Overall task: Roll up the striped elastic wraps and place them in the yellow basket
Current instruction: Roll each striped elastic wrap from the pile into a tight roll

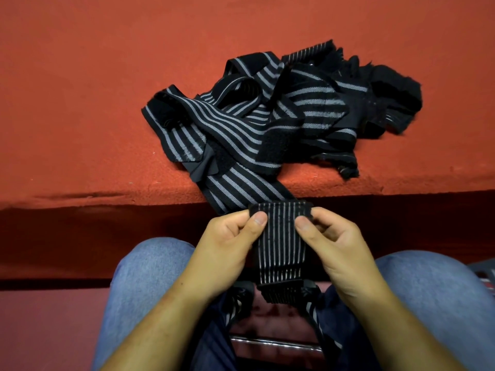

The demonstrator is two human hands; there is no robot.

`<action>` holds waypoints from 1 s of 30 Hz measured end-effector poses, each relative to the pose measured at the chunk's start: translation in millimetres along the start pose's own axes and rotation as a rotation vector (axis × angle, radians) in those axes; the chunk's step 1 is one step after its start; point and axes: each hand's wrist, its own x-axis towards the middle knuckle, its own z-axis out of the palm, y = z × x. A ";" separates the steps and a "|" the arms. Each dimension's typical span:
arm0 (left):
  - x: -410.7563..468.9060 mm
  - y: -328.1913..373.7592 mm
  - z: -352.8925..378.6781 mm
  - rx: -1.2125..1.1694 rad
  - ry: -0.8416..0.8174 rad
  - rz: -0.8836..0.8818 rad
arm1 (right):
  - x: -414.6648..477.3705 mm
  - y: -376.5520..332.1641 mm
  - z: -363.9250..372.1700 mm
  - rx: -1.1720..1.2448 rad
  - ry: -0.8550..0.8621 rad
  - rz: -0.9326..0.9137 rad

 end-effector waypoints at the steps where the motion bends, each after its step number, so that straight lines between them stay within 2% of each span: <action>1: 0.2 0.4 -0.3 -0.008 0.021 0.006 | -0.3 0.1 1.5 -0.011 -0.019 0.004; 10: 1.5 4.1 1.6 -0.092 0.094 0.017 | 1.2 3.8 -1.0 0.099 0.005 0.066; 23: -5.9 6.8 0.7 0.058 0.048 0.087 | 2.4 5.2 -1.6 0.134 0.055 0.113; 30: -6.1 10.6 1.3 0.054 0.061 0.127 | 1.9 4.7 -1.0 0.106 0.068 0.089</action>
